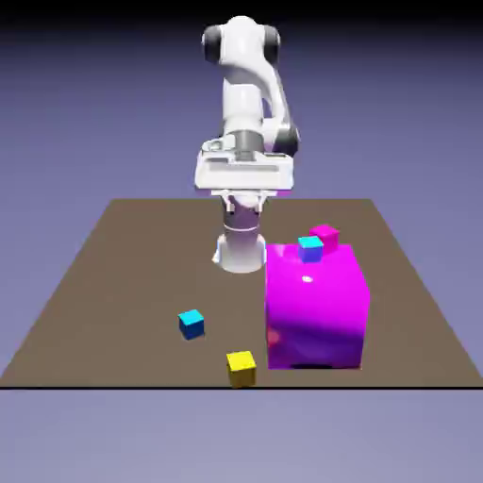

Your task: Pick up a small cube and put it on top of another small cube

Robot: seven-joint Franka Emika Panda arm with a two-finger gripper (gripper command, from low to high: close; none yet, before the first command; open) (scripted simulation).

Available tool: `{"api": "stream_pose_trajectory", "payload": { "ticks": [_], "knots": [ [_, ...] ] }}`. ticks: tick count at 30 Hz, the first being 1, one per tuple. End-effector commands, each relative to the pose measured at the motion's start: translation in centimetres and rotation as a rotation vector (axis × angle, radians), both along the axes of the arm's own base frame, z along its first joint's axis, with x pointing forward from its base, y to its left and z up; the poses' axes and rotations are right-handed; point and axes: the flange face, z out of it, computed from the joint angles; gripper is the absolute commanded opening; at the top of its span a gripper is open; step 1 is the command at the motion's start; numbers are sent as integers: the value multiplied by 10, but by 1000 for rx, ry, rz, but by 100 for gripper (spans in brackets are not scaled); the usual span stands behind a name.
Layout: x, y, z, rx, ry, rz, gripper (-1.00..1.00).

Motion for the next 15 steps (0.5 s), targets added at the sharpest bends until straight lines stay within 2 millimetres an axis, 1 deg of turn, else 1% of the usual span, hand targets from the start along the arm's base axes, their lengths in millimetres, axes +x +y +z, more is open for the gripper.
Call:
{"api": "stream_pose_trajectory", "payload": {
  "ticks": [1,4,8,15],
  "knots": [
    [10,1,-4,-5,40,5,0],
    [39,3,-18,-19,159,20,0],
    [75,5,-42,-38,318,39,0],
    [129,8,-96,-73,596,73,0]
  ]
}}
